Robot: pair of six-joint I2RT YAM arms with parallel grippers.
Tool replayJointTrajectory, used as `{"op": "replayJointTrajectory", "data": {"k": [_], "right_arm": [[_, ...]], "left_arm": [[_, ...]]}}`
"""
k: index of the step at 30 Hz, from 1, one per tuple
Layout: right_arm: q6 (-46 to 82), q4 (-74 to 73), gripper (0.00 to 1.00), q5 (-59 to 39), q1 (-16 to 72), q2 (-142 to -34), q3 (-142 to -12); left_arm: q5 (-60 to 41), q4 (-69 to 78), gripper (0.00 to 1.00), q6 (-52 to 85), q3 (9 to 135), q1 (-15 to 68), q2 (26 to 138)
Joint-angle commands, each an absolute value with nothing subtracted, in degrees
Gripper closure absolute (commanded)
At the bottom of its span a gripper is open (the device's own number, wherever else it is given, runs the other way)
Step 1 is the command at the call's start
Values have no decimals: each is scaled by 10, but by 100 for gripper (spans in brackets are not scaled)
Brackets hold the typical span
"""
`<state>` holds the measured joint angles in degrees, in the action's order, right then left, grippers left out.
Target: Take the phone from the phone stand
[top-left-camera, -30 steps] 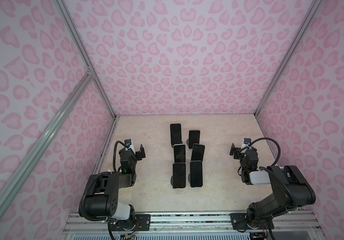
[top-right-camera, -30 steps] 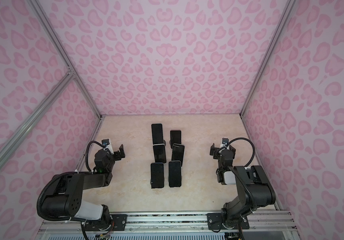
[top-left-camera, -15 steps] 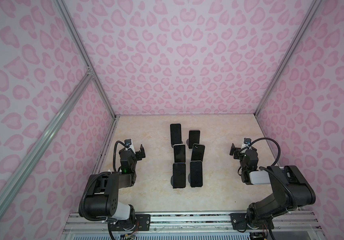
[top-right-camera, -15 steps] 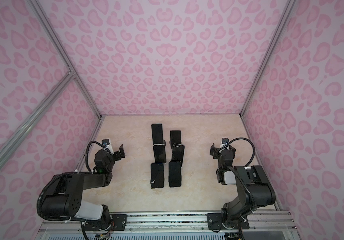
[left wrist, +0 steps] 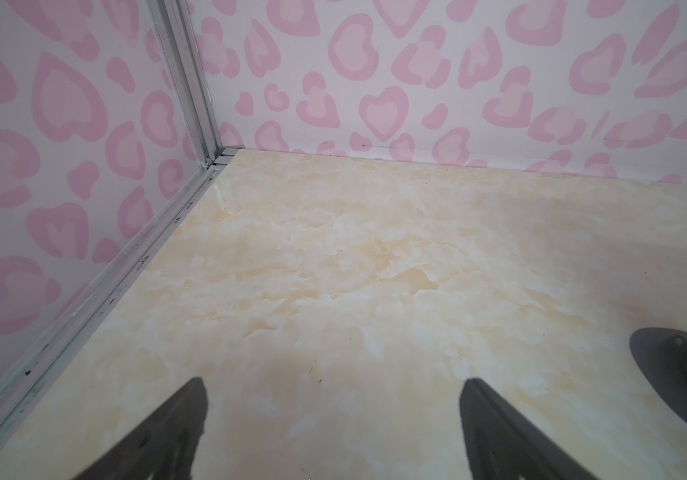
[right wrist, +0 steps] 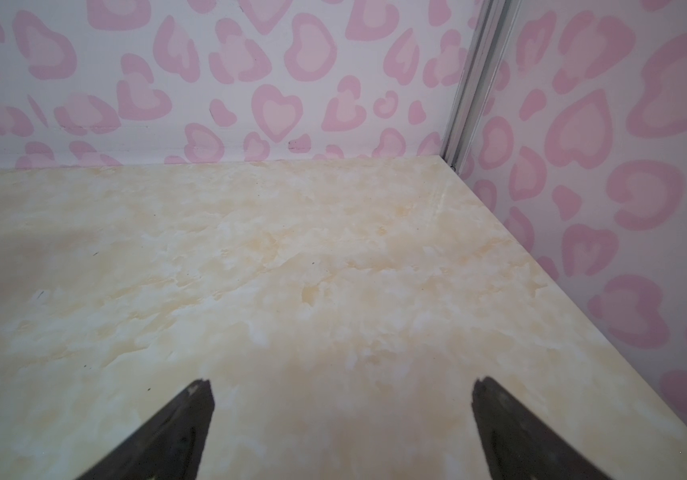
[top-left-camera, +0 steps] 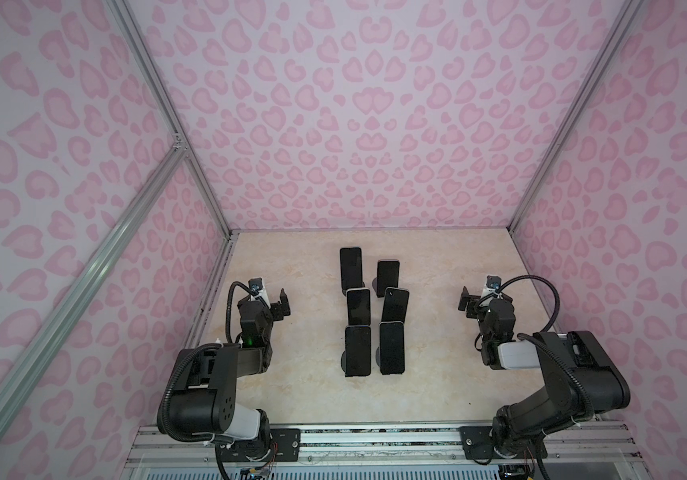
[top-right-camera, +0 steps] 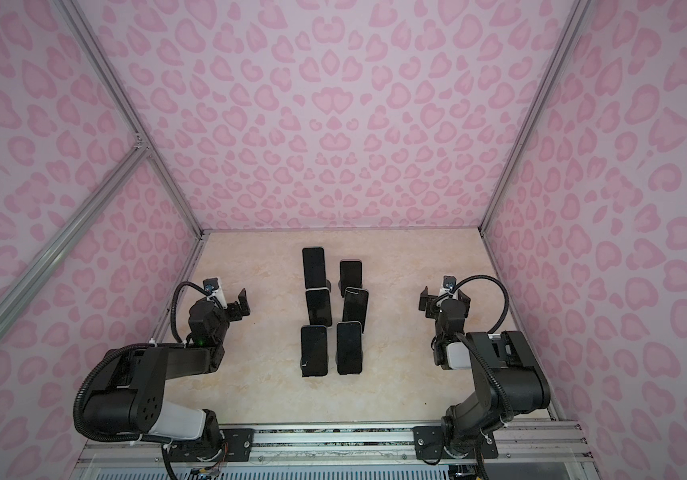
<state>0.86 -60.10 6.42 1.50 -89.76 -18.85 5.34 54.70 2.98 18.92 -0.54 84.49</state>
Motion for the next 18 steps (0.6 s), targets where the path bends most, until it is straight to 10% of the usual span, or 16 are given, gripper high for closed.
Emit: {"op": "replayJointTrajectory", "data": {"k": [1, 18], "right_arm": [[10, -602, 0, 68, 15, -900, -186], [14, -604, 0, 55, 6, -899, -185]], "left_arm": [[50, 557, 3, 27, 191, -6, 845], [50, 556, 2, 28, 192, -5, 845]]}}
